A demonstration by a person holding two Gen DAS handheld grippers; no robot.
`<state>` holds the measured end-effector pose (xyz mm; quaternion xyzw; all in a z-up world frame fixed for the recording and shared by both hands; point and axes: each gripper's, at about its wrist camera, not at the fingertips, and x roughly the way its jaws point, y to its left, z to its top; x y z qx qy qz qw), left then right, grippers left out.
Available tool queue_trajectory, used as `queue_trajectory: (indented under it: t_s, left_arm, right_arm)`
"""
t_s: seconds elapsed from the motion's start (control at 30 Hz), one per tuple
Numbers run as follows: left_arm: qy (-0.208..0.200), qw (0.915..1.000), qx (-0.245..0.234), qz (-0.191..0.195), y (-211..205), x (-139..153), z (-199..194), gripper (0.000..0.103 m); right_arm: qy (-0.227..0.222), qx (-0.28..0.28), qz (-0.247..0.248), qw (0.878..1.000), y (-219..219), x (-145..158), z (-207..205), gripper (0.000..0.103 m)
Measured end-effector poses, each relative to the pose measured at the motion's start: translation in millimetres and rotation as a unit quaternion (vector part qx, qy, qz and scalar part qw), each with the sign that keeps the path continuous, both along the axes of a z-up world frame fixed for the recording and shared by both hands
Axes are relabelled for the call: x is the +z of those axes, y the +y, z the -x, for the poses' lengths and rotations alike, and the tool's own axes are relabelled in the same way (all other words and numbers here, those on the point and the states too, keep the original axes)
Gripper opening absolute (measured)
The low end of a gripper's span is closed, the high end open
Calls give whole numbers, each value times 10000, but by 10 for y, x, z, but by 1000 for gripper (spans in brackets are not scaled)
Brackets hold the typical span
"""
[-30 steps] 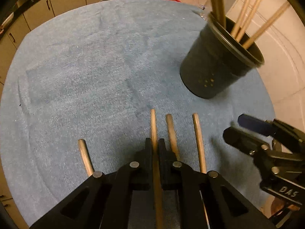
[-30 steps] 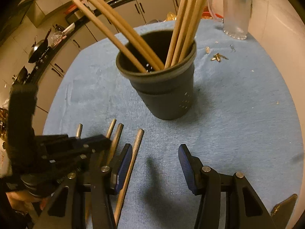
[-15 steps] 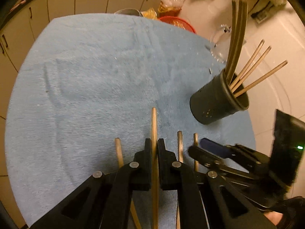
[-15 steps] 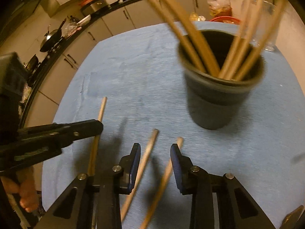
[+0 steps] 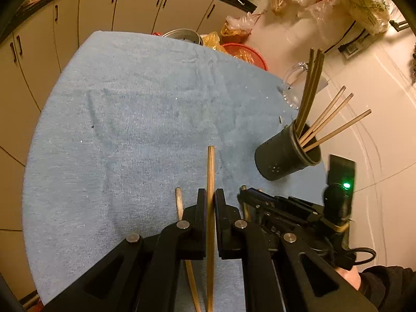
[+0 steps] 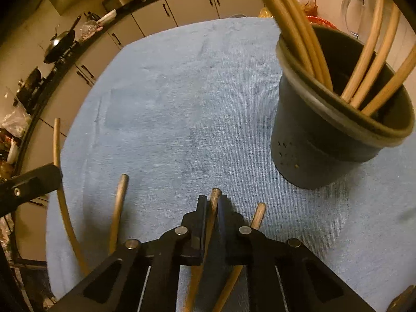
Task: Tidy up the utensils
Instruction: 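Lift both held chopsticks and carry them over the grey holder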
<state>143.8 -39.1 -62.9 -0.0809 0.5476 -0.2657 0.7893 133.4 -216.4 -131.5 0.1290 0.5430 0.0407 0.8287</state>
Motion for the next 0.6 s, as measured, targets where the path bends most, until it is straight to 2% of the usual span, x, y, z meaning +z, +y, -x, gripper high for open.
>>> queue_trajectory:
  t_s: [0.37, 0.6]
  left_arm:
    - [-263, 9993, -120, 249, -37, 294, 137, 6]
    - [-553, 9976, -168, 380, -92, 528, 252, 6]
  right_arm:
    - [-1022, 180, -356, 9940, -172, 898, 437, 8]
    - [-1435, 187, -405, 9886, -247, 1298, 764, 8]
